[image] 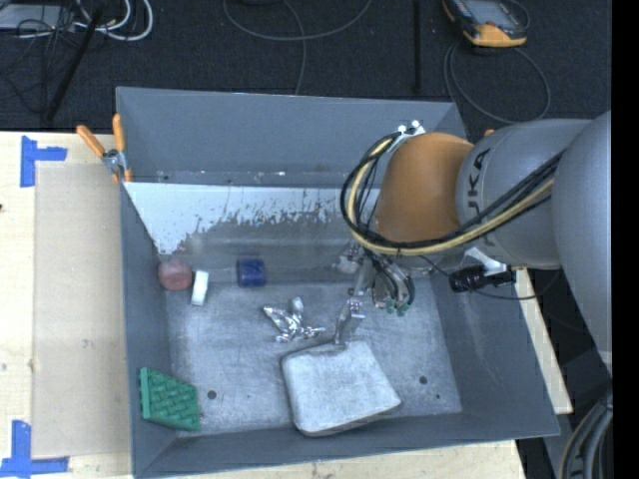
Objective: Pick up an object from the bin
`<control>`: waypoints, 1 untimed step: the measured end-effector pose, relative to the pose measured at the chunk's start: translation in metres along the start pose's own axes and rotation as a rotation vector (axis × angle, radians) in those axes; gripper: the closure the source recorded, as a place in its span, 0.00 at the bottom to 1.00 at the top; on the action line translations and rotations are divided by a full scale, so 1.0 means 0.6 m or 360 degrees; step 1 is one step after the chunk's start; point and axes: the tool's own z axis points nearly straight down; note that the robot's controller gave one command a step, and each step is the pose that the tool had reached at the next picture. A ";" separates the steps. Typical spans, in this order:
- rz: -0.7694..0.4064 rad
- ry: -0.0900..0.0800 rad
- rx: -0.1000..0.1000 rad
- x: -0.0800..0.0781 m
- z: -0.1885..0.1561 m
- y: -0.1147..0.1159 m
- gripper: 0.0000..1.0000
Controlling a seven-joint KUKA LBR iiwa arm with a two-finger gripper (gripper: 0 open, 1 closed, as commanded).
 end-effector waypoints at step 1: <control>-0.0088 0.0017 0.0004 0.035 0.050 0.057 0.00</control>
Offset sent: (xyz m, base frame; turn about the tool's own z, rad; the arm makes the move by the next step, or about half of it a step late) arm -0.0167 0.0367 -0.0319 -0.0520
